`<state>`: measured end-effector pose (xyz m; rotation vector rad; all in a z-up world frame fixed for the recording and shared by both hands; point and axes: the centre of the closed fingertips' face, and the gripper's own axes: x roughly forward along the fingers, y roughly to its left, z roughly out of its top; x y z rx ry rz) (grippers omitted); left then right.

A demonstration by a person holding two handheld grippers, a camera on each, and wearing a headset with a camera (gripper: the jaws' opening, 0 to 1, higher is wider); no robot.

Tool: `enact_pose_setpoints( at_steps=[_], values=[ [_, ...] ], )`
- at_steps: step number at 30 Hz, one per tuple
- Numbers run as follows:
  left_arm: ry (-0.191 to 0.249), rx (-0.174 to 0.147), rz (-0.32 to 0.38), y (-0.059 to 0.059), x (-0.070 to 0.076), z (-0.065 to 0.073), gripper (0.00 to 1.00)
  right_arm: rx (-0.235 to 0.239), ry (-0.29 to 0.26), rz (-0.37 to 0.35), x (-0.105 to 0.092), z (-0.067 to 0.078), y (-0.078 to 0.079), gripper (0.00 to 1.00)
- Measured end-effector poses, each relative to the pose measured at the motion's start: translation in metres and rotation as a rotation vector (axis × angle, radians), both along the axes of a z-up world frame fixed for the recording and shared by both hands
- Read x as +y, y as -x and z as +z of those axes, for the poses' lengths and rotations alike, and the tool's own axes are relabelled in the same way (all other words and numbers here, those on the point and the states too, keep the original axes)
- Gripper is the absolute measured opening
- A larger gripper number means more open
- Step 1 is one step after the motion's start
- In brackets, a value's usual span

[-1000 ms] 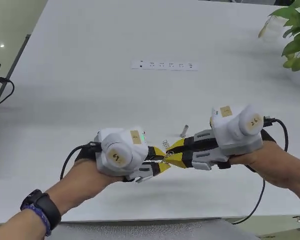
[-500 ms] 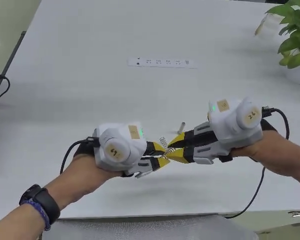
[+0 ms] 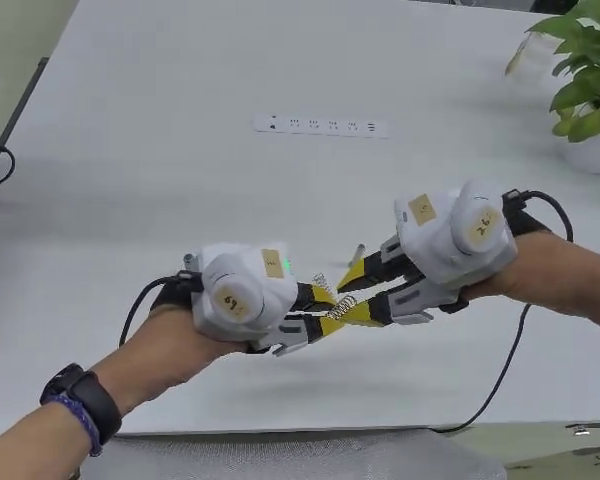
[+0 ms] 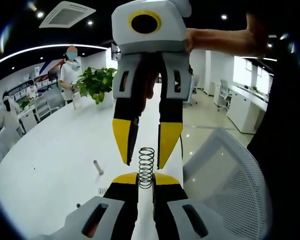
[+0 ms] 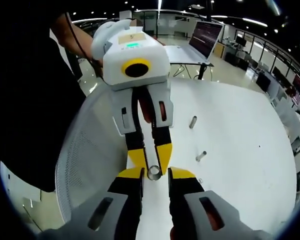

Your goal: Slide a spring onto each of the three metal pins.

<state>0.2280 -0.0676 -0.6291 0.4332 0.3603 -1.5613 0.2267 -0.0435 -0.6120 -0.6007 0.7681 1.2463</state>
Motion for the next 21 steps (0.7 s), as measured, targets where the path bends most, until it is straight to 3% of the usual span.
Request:
enact_pose_setpoints(
  at_steps=[21],
  values=[
    [-0.011,-0.011,-0.031,0.006,-0.001,0.0,0.02,-0.017,0.12,0.154,0.001,-0.01,0.01,0.09]
  ],
)
